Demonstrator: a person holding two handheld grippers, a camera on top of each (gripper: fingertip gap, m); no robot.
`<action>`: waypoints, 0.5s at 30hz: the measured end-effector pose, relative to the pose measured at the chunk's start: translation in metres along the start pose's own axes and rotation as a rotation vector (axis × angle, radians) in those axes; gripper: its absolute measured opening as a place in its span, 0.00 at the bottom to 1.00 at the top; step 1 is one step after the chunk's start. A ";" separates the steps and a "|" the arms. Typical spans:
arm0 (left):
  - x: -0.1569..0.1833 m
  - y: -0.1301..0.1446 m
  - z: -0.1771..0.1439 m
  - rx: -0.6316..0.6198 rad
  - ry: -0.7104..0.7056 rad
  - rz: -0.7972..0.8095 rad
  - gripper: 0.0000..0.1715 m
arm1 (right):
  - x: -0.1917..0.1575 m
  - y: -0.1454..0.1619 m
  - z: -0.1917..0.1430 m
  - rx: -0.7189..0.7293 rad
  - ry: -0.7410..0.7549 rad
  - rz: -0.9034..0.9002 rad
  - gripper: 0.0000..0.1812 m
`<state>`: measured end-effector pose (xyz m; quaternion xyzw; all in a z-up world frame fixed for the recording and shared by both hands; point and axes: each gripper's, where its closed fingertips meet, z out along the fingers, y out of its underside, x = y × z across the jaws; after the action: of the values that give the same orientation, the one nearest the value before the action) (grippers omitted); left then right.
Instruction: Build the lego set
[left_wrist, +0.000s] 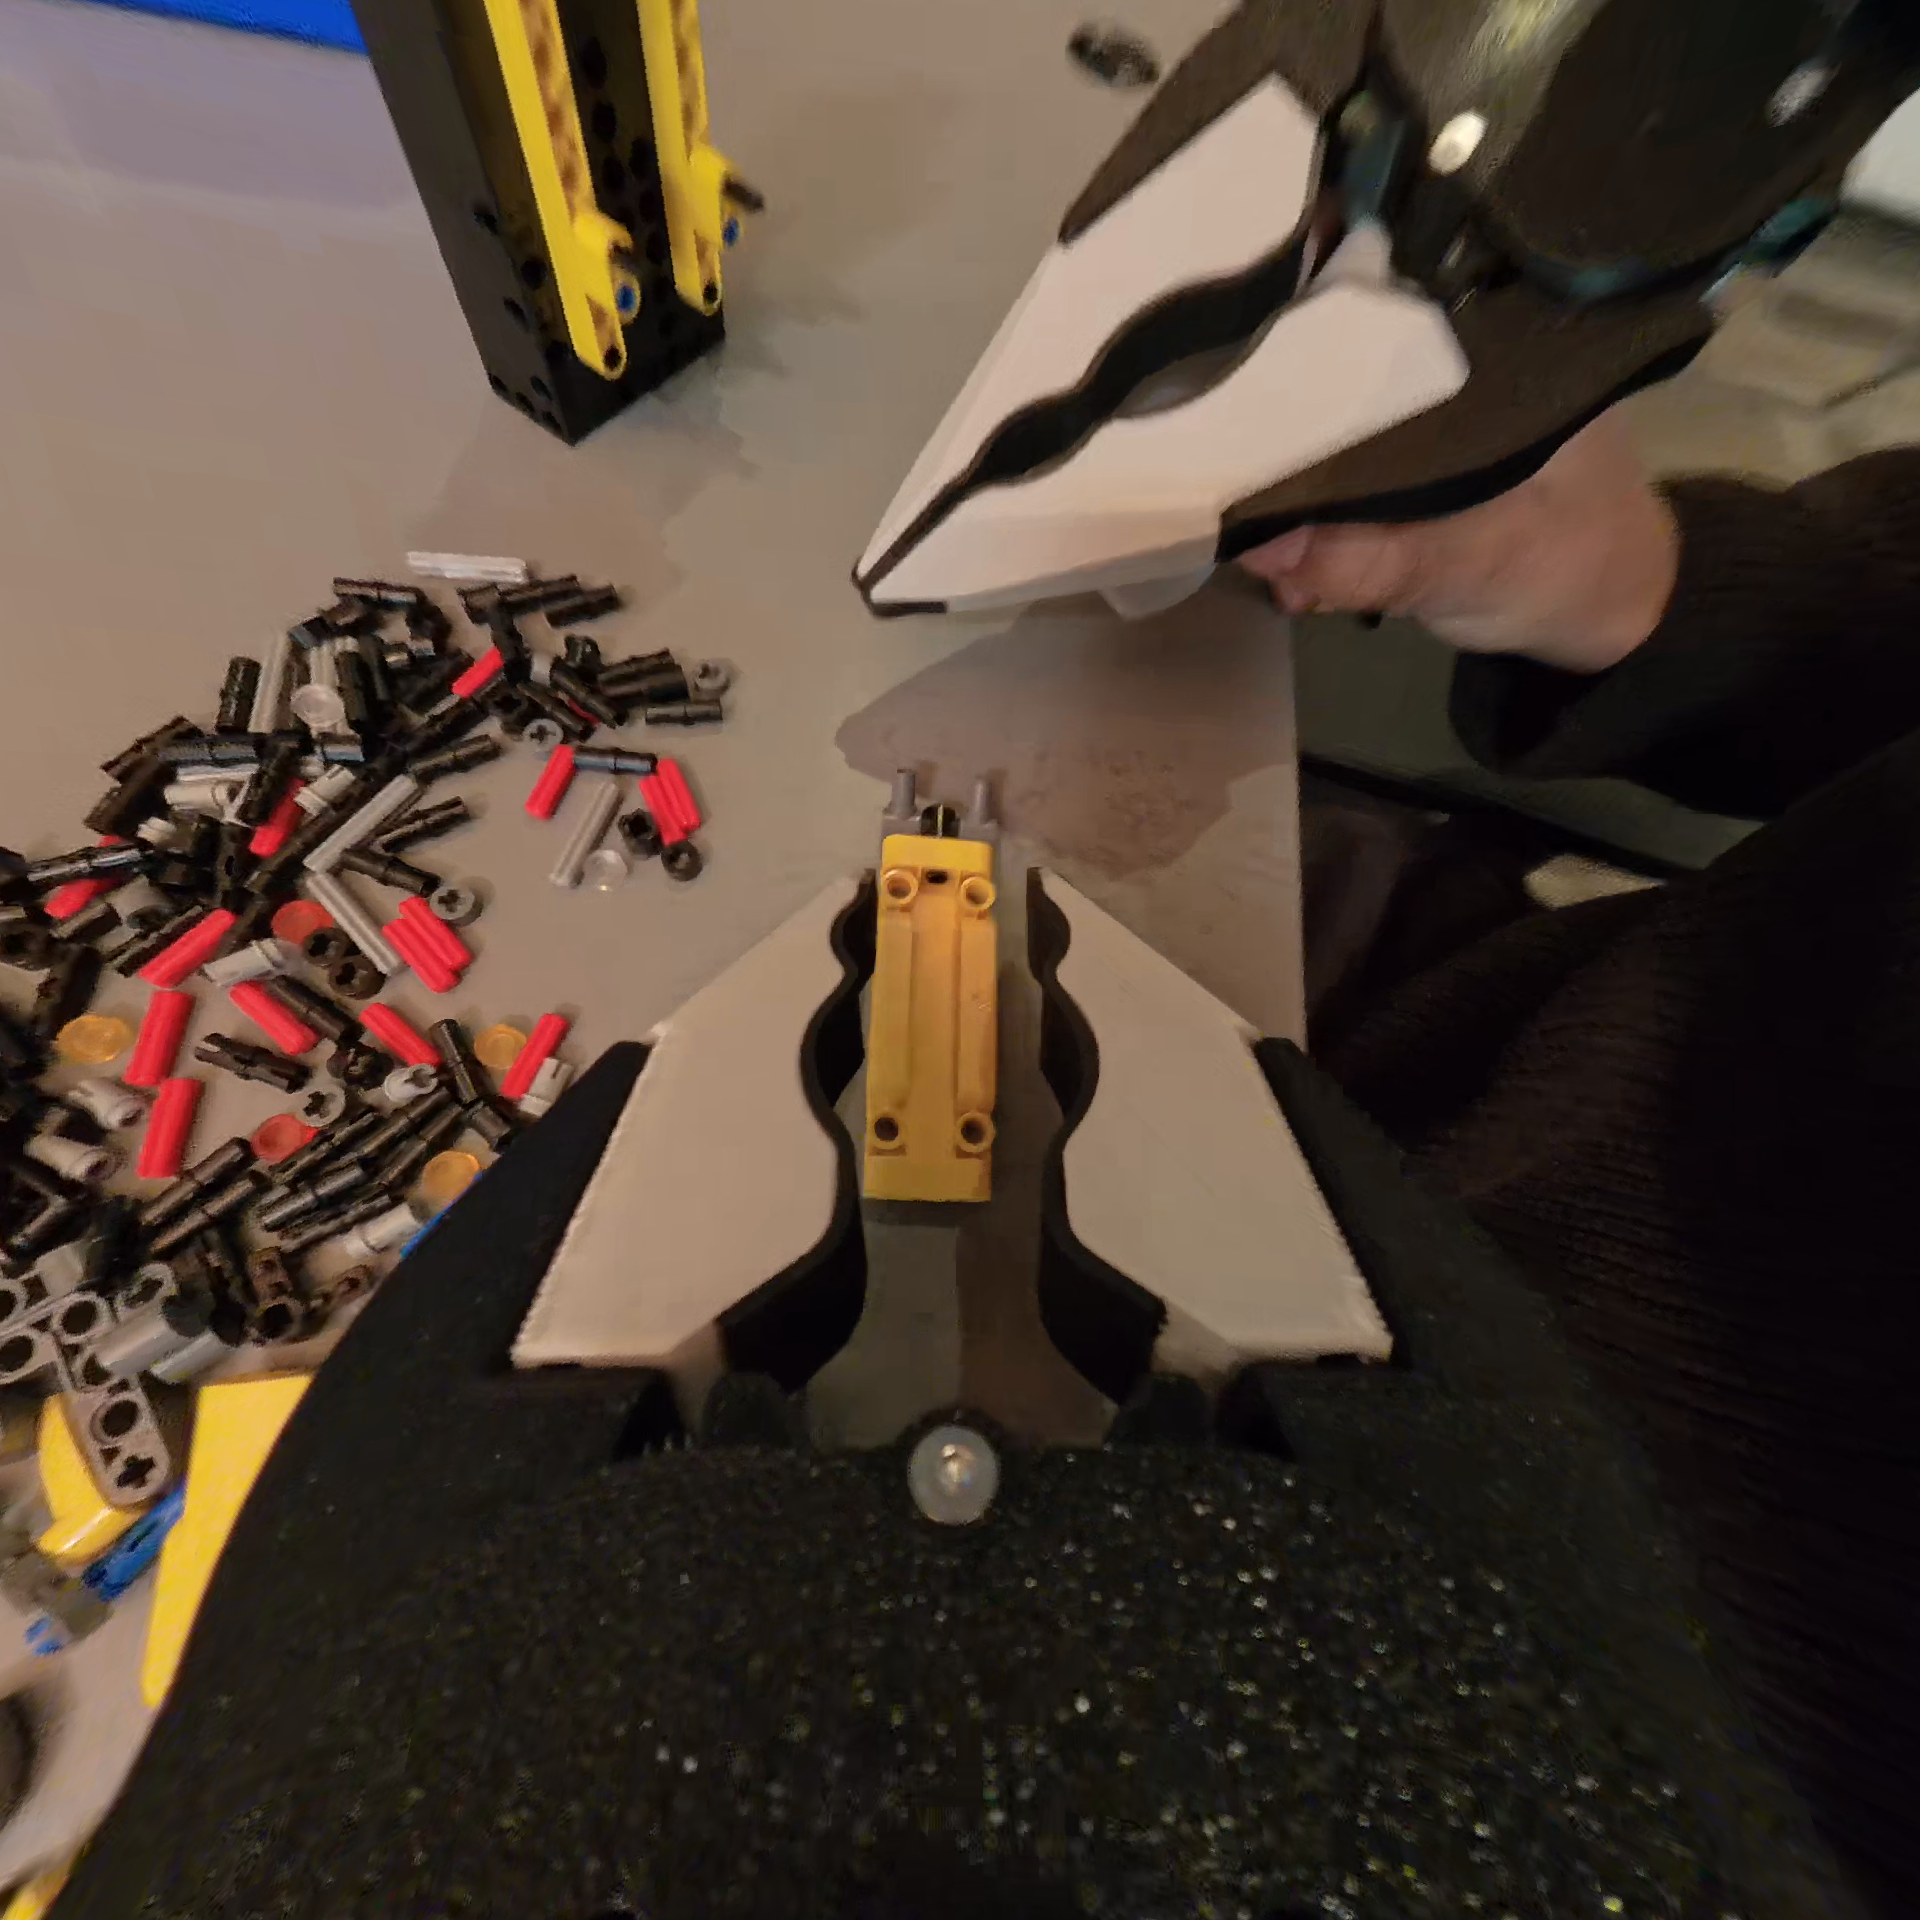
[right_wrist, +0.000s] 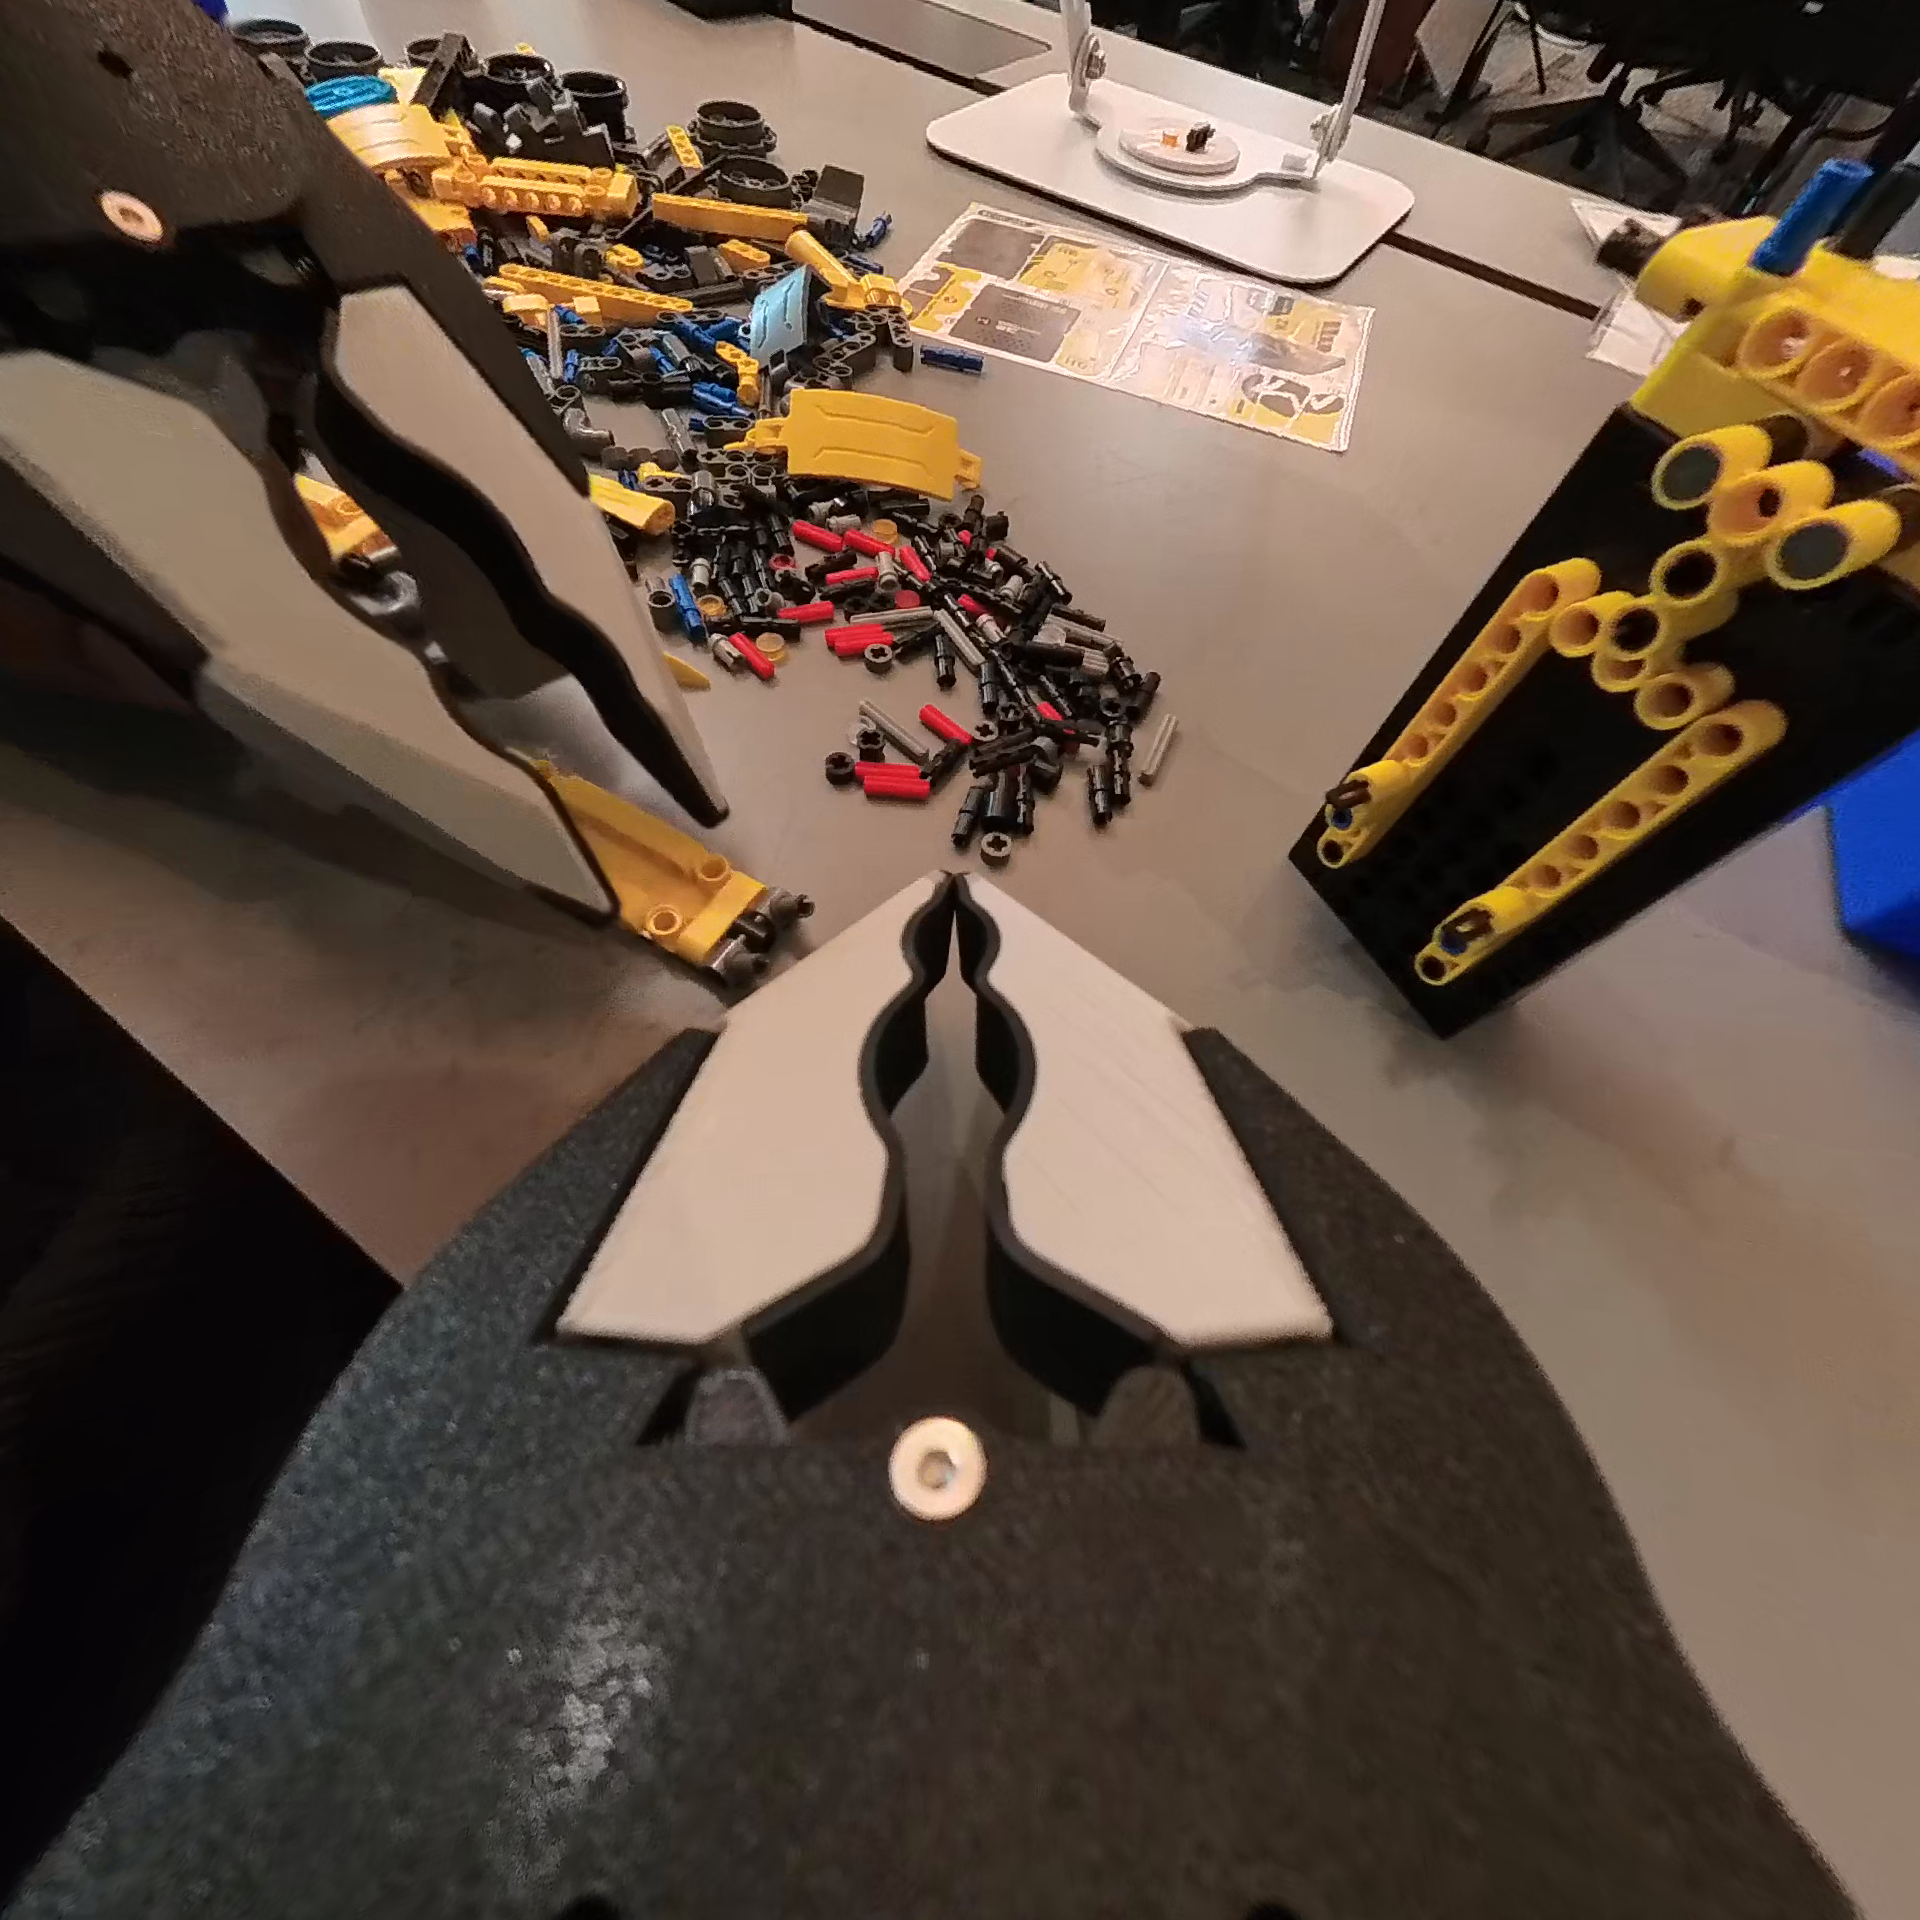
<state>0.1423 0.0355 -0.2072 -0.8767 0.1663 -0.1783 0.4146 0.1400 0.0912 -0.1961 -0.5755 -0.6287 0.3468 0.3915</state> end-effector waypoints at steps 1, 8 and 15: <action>0.003 -0.004 -0.003 0.033 0.031 -0.025 0.17 | 0.000 0.000 0.000 0.001 0.001 -0.004 0.00; -0.007 -0.011 -0.029 0.118 0.051 -0.145 0.18 | -0.003 0.008 0.006 -0.067 -0.024 -0.006 0.00; -0.009 0.002 -0.032 0.055 -0.012 -0.144 0.18 | 0.000 -0.010 0.012 -0.062 0.046 -0.115 0.01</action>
<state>0.1199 0.0170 -0.1919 -0.8758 0.0953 -0.2069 0.4255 0.1252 0.0901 -0.1927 -0.5581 -0.6619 0.2909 0.4073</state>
